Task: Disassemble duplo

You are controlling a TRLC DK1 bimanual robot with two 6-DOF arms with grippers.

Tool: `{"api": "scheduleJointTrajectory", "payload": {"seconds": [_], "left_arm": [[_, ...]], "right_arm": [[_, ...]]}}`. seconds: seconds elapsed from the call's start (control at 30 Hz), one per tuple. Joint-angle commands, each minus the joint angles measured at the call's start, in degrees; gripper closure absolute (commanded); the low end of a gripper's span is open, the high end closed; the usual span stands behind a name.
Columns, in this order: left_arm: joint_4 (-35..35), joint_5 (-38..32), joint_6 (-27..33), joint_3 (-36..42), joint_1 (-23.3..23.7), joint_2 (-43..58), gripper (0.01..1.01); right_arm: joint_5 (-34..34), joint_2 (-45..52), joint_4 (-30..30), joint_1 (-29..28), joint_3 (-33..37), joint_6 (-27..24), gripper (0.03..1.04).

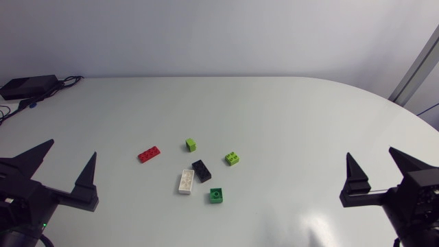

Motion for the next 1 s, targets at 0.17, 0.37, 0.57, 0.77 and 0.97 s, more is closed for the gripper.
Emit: {"api": "scheduleJointTrajectory", "payload": {"seconds": [0.17, 0.37, 0.57, 0.77, 0.97], "left_arm": [[-0.6, 0.4, -6.9, -1.2, 3.9, -1.0, 0.044], [-0.6, 0.5, -10.9, -1.2, 9.2, -1.0, 0.044], [-0.4, 0.6, -12.6, -1.2, 9.6, -1.0, 0.044], [-0.6, 0.8, -14.0, -1.2, 9.0, -1.0, 0.044], [-0.6, 0.8, -13.9, -1.2, 9.6, -1.0, 0.044]], "right_arm": [[0.0, -0.7, 0.8, -0.4, -3.6, 3.1, 0.07], [0.1, -0.7, 0.5, -1.7, -3.5, 5.3, 0.07], [0.0, -0.5, 0.2, -6.6, -3.5, 8.5, 0.07], [-7.9, -0.5, -1.4, -13.3, -3.3, 11.5, 0.07], [-18.4, -0.6, -3.9, -21.6, -2.9, 7.5, 0.07]]}}
